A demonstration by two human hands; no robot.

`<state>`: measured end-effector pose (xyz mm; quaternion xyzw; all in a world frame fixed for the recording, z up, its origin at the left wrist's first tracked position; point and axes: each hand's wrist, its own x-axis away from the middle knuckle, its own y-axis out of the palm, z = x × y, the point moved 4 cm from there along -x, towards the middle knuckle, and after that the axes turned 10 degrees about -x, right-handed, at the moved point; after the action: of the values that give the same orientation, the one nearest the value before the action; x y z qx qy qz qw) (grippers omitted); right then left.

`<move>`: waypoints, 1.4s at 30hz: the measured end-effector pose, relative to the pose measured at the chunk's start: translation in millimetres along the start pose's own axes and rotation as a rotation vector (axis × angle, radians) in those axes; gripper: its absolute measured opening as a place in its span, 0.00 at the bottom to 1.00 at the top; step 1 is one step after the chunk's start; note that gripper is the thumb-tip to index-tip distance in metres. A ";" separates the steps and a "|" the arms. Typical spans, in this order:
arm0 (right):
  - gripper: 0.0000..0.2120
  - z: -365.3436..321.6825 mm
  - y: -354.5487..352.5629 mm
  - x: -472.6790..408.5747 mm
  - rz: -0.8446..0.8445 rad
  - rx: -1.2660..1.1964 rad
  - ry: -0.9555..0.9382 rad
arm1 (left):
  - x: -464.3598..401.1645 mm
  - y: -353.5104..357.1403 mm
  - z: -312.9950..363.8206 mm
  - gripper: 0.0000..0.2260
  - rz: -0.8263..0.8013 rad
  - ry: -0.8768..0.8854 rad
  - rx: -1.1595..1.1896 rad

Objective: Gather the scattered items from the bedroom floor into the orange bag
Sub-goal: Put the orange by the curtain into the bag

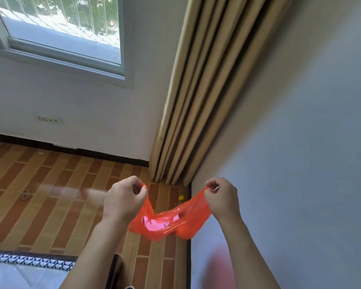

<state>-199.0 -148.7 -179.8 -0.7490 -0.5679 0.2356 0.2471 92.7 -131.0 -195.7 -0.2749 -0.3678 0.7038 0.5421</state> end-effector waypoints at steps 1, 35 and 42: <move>0.11 3.0 3.7 -9.1 -0.003 -0.005 0.006 | -8.0 4.0 -0.2 0.04 -0.003 -0.005 -0.001; 0.13 338.1 347.9 -237.8 -0.394 0.029 0.066 | -223.3 385.0 -166.6 0.10 -0.084 -0.119 -0.092; 0.14 416.2 403.6 -218.0 -0.312 -0.138 -0.139 | -231.0 482.1 -221.9 0.09 0.027 -0.038 -0.061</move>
<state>-219.6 -410.8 -740.5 -0.6490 -0.7076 0.2058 0.1889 57.0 -373.5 -720.1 -0.2828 -0.3956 0.7045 0.5170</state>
